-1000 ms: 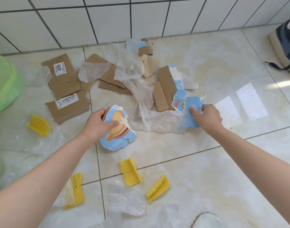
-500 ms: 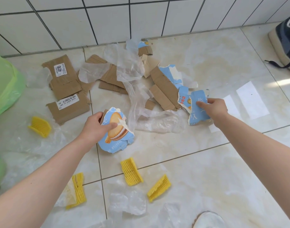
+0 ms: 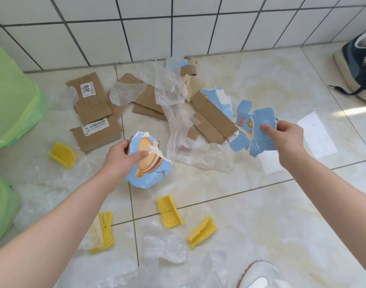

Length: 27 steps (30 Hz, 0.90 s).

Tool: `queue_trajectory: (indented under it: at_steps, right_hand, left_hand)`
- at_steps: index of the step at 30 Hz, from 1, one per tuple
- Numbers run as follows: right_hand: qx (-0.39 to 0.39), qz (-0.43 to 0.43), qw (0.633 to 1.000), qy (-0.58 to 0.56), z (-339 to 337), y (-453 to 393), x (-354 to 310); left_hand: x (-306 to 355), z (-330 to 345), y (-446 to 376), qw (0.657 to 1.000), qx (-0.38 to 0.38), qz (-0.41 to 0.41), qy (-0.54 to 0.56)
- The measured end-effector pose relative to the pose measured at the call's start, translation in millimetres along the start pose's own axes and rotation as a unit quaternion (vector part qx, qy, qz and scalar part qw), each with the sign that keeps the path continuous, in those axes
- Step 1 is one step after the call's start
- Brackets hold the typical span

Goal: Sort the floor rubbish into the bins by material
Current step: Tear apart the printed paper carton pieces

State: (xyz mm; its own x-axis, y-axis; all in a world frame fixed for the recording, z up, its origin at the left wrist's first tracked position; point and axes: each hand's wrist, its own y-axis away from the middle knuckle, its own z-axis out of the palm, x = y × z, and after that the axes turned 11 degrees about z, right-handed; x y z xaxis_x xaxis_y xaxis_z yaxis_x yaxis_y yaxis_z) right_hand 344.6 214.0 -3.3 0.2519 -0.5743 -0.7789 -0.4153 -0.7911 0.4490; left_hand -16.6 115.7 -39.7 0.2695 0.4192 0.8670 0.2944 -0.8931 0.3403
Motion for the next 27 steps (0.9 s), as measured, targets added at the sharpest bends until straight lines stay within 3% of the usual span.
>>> queue_trajectory:
  at_steps: [5, 15, 18, 23, 27]
  right_hand:
    - [-0.025, -0.107, 0.994, -0.006, 24.5, 54.9, -23.9]
    - [-0.208, -0.191, 0.958, 0.05, 127.4, 170.2, -43.1]
    - [-0.267, -0.213, 0.938, 0.061, 156.9, 207.1, -55.7]
    - [-0.348, -0.255, 0.9, 0.062, 203.9, 272.1, -84.9]
    - [-0.375, -0.274, 0.885, 0.043, 229.4, 305.0, -105.3]
  left_hand:
    - [8.2, -21.0, 19.7, 0.998, 0.027, 0.011, 0.049]
    - [11.9, -104.6, 85.1, 0.987, 0.124, 0.067, 0.078]
    - [15.4, -142.5, 111.6, 0.974, 0.196, 0.1, 0.049]
    - [17.8, -206.4, 158.6, 0.926, 0.347, 0.152, 0.01]
    - [20.3, -232.1, 169.5, 0.894, 0.415, 0.171, -0.007]
